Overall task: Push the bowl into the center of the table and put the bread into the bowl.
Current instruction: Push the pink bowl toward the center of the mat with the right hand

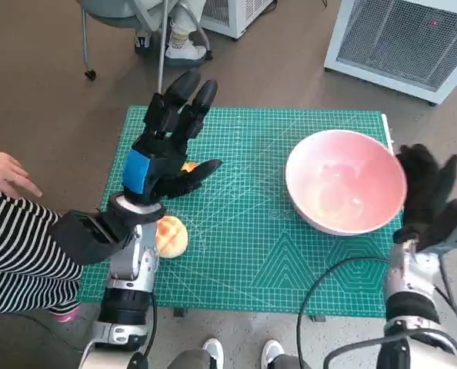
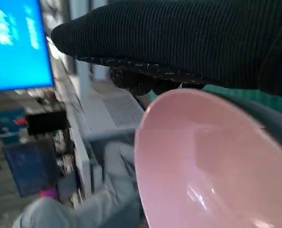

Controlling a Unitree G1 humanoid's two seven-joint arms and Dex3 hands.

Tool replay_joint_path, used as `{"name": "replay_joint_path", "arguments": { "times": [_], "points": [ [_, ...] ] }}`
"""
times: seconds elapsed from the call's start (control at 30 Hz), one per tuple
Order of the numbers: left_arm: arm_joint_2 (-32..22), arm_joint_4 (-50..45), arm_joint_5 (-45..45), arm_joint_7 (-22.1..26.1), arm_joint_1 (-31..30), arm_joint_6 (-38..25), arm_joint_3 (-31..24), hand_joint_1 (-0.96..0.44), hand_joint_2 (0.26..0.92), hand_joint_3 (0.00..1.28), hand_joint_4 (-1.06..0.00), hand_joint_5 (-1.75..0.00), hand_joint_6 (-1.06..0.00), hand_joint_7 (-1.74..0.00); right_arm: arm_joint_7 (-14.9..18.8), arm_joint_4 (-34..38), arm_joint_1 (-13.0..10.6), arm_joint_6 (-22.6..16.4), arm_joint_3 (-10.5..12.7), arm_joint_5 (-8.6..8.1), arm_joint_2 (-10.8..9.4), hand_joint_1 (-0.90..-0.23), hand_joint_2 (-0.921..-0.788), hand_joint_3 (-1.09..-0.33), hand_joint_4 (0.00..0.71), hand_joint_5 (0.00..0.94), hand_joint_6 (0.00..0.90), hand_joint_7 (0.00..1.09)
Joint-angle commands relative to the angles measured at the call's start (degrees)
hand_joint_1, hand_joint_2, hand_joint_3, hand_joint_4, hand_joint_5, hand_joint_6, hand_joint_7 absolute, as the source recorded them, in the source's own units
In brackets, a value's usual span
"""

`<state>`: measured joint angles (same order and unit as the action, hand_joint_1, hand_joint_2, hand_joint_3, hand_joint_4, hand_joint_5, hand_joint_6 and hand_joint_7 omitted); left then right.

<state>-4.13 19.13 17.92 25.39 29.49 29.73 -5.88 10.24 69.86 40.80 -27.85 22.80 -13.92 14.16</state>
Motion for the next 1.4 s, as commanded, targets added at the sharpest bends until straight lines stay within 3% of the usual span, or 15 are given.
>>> {"name": "replay_joint_path", "arguments": {
  "times": [0.03, 0.27, 0.57, 1.07, 1.4],
  "points": [
    [-0.5, -0.13, -0.63, -0.1, -1.1, 1.07, -0.46, -0.27, 0.921, 0.22, -0.19, 0.0, -0.01, -0.45, 1.92, 1.06, 0.77, 2.31, 0.14, -1.05, -2.7, -0.597, -0.921, -0.823, 0.067, 0.003, 0.051, 0.26],
    [-0.63, 0.04, -0.91, -0.27, -1.43, 1.52, -0.6, -0.27, 0.921, 0.22, -0.19, 0.0, -0.01, -0.44, 4.01, 0.8, 1.87, 3.43, 0.02, -1.38, -4.75, -0.595, -0.921, -0.828, 0.08, 0.008, 0.058, 0.25],
    [-0.95, -0.2, -1.22, -0.53, -1.87, 1.7, -0.78, -0.28, 0.921, 0.23, -0.19, 0.0, -0.02, -0.42, 5.7, 0.16, 3.3, 3.64, -1.27, -0.57, -6.98, -0.602, -0.921, -0.828, 0.076, 0.003, 0.052, 0.23],
    [-1.17, 0.4, -1.48, -0.91, -2.09, 1.89, -1.03, -0.28, 0.921, 0.24, -0.19, 0.0, -0.06, -0.35, 5.14, 0.98, 5.94, 4.41, -2.32, -0.06, -9.23, -0.575, -0.921, -0.873, 0.066, 0.0, 0.049, 0.21],
    [-0.93, 0.66, -1.7, -1.05, -2.14, 1.92, -1.13, -0.28, 0.921, 0.24, -0.19, 0.0, -0.07, -0.34, 5.93, 0.04, 5.42, 3.21, -2.6, 0.19, -7.39, -0.597, -0.921, -0.847, 0.067, 0.002, 0.055, 0.19]
  ]
}}
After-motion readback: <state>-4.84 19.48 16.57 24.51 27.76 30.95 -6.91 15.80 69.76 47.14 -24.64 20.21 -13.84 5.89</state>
